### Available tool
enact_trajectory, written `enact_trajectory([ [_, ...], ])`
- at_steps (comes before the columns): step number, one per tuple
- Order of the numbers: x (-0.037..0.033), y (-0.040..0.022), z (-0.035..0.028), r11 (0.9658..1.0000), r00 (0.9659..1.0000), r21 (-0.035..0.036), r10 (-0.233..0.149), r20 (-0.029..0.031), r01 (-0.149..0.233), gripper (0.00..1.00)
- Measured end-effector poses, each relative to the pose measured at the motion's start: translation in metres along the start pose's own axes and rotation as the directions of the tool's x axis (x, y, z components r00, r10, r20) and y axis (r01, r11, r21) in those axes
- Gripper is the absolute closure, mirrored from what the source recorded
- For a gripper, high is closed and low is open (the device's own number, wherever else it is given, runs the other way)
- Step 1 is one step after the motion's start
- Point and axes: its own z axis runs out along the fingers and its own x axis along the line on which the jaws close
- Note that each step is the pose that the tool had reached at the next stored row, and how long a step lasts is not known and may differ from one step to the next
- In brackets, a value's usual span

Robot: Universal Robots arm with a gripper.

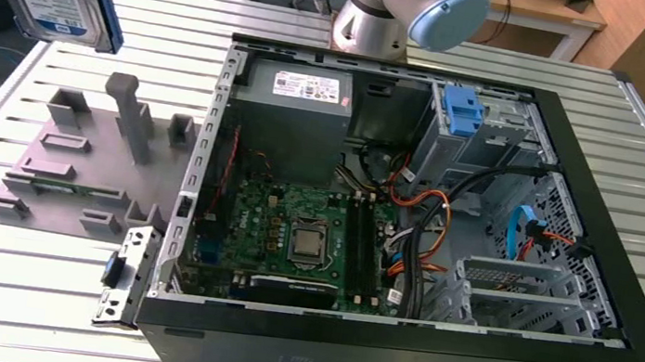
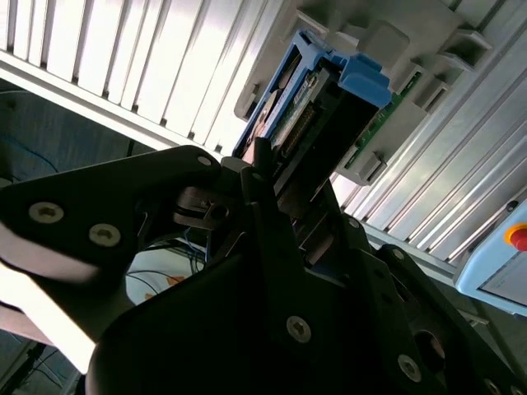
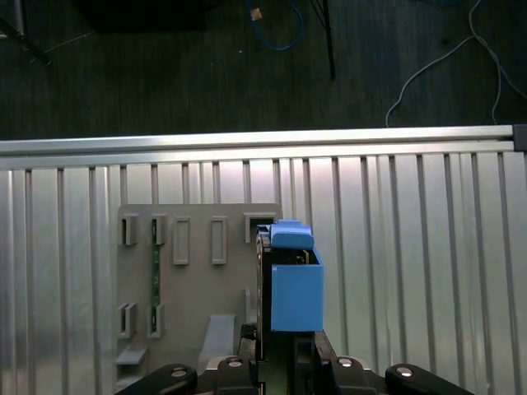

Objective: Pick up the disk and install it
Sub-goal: 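Pick up the disk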

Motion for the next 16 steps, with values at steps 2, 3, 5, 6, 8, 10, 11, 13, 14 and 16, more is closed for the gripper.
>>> enact_trajectory([
  [2, -0.0001, 0.0000, -0.0012, 1.0000, 1.0000, -0.0001, 0.000, -0.0001, 0.000, 0.65],
  [3, -0.0002, 0.0000, -0.0018, 1.0000, 1.0000, 0.0000, 0.000, 0.0000, 0.000, 0.65],
  [5, -0.0002, 0.0001, -0.0025, 1.0000, 1.0000, 0.0000, 0.000, 0.0000, 0.000, 0.65],
  [6, -0.0002, 0.0001, -0.0029, 1.0000, 1.0000, 0.0000, 0.000, 0.0000, 0.000, 0.65],
  [8, -0.0003, 0.0001, -0.0040, 1.0000, 1.0000, 0.0000, 0.000, 0.0000, 0.000, 0.65],
  [10, -0.0004, 0.0002, -0.0050, 1.0000, 1.0000, 0.0000, 0.000, 0.0000, 0.000, 0.65],
  [11, -0.0004, 0.0002, -0.0055, 1.0000, 1.0000, 0.0000, 0.000, 0.0000, 0.000, 0.65],
  [13, -0.0005, 0.0002, -0.0066, 1.0000, 1.0000, -0.0001, 0.000, -0.0001, 0.000, 0.65],
  [14, -0.0005, 0.0002, -0.0068, 1.0000, 1.0000, 0.0000, 0.000, 0.0000, 0.000, 0.65],
  [16, -0.0005, 0.0002, -0.0075, 1.0000, 1.0000, 0.0000, 0.000, 0.0000, 0.000, 0.65],
])
